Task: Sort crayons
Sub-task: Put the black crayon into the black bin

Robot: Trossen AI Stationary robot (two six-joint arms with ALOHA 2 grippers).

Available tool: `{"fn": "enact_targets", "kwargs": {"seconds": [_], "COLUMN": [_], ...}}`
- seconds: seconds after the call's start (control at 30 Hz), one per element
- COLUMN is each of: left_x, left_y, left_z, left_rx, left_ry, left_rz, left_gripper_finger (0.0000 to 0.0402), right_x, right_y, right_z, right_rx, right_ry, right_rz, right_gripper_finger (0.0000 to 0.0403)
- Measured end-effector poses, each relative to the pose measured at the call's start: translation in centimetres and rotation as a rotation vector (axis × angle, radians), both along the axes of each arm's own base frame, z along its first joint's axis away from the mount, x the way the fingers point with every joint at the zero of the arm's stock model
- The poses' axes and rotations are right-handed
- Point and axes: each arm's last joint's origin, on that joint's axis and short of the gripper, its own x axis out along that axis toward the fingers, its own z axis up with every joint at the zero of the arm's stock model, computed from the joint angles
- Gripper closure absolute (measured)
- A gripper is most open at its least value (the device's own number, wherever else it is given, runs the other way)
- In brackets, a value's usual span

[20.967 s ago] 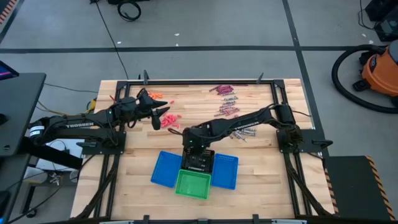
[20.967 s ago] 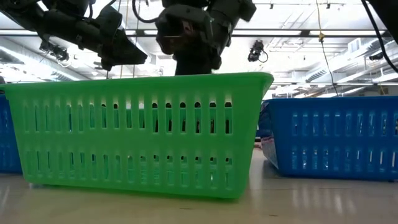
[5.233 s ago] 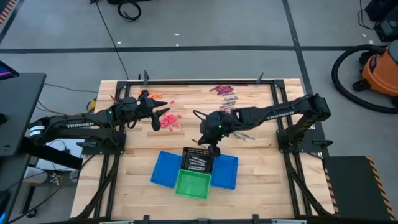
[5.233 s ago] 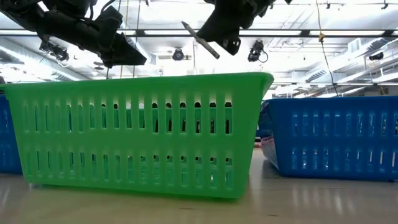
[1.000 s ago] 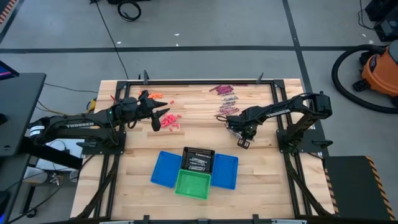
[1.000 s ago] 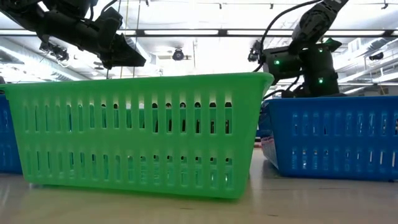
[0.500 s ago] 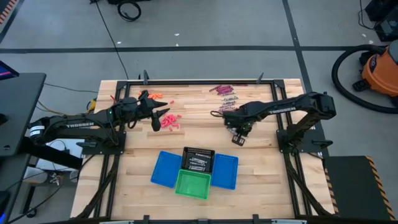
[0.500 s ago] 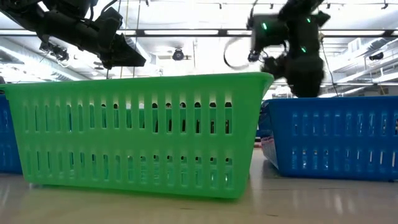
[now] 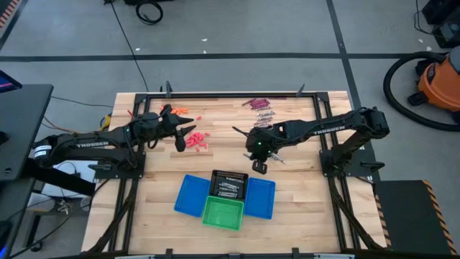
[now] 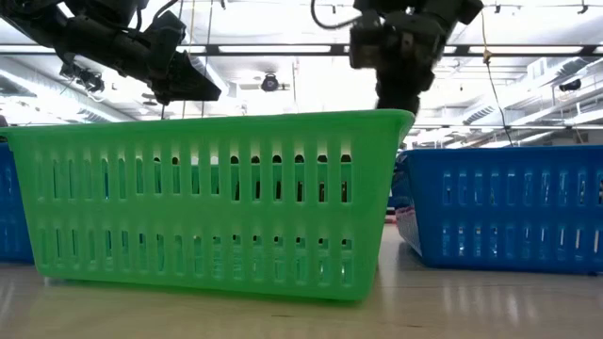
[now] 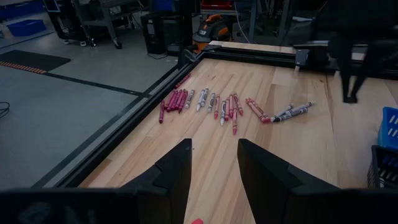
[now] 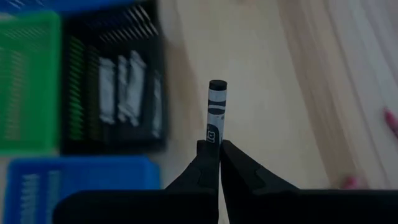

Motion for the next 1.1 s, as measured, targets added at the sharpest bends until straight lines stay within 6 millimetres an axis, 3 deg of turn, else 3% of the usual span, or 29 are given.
{"fn": "enact_targets", "kwargs": {"seconds": [0.3,0.47,0.83,1.1], "left_x": [0.0,0.0,0.0,0.1], "left_y": [0.0,0.0,0.0,0.0], "left_z": [0.0,0.0,0.0,0.3], "left_rx": [0.0,0.0,0.0,0.008], "left_ry": [0.0,0.0,-0.004,-0.032], "left_rz": [0.0,0.0,0.0,0.0], "left_gripper_finger": [0.026,0.026,0.026,0.026], "right_x": [2.3,2.4,2.6,4.5], "right_y": [2.3,2.7,3.6,5.0], "right_z": [1.6,1.2,-0.1,-3.4], "right_rx": [-0.087,-0.093,-0.058,0.025], "right_ry": [-0.333,-0.385,-0.396,-0.304], "right_rz": [0.125,0.132,0.141,0.193], "right_gripper_finger": [0.0389,0.0389,0.0389,0.0389]}}
